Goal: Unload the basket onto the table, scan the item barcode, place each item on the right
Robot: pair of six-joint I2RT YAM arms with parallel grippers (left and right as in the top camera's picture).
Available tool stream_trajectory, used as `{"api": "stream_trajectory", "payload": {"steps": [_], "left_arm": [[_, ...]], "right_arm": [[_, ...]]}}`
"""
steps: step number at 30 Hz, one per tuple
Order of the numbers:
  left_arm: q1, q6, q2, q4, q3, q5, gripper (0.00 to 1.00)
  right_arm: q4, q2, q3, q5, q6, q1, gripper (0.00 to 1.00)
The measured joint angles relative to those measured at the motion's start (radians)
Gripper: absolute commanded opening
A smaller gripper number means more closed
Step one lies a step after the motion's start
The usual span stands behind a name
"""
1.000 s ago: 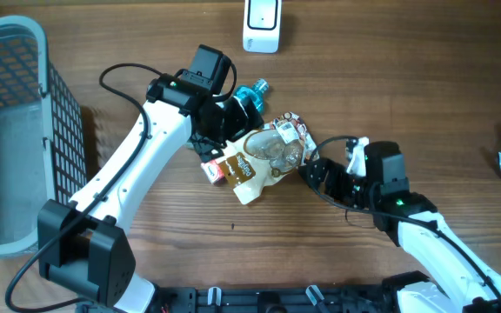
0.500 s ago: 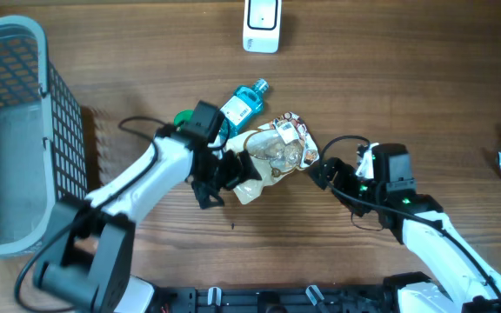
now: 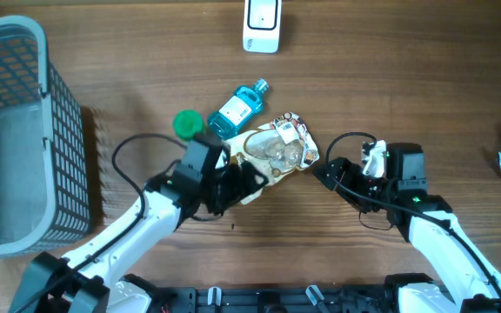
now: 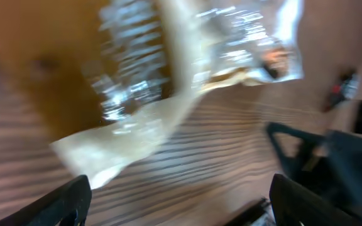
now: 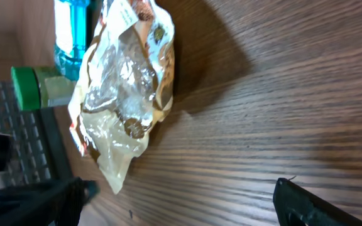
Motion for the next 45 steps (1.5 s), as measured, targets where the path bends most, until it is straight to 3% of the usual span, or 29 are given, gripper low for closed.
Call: {"api": "stream_trajectory", "payload": {"steps": [7, 14, 18, 21, 26, 31, 33, 36, 39, 42, 45], "left_arm": [[-0.001, -0.030, 0.000, -0.102, -0.043, -0.049, 0.95], [-0.001, -0.035, 0.000, -0.034, -0.050, -0.169, 0.99], [-0.001, -0.043, 0.008, 0.084, -0.064, -0.197, 0.98], [-0.001, -0.055, 0.027, 0.121, -0.068, -0.208, 0.82], [-0.001, -0.068, 0.061, 0.125, -0.076, -0.217, 0.95], [-0.001, -0.075, 0.062, 0.188, -0.079, -0.207, 0.96], [-0.001, -0.075, 0.064, 0.217, -0.079, -0.206, 0.92], [-0.001, -0.084, 0.087, 0.278, -0.079, -0.206, 0.76], [-0.001, -0.106, 0.143, 0.340, -0.080, -0.202, 0.73], [-0.001, -0.125, 0.198, 0.426, -0.078, -0.177, 0.64], [-0.001, -0.147, 0.266, 0.528, -0.072, -0.126, 0.64]], "right_arm": [[0.001, 0.000, 0.000, -0.016, -0.001, 0.000, 0.90], [0.001, 0.000, 0.000, -0.019, 0.111, 0.000, 0.95], [0.001, 0.000, 0.000, -0.020, 0.151, 0.000, 0.94], [0.002, 0.000, 0.000, -0.022, 0.166, 0.000, 0.94], [0.008, 0.000, 0.000, -0.023, 0.175, 0.000, 0.94], [0.019, 0.000, 0.000, -0.023, 0.179, 0.000, 0.94], [0.019, 0.000, 0.000, -0.023, 0.179, 0.000, 0.94], [0.020, 0.000, 0.000, -0.023, 0.182, 0.000, 0.94], [0.020, 0.000, 0.000, -0.023, 0.183, 0.000, 0.94], [0.021, 0.000, 0.000, -0.023, 0.202, 0.000, 0.97], [0.021, 0.000, 0.000, -0.023, 0.242, 0.000, 1.00]]}}
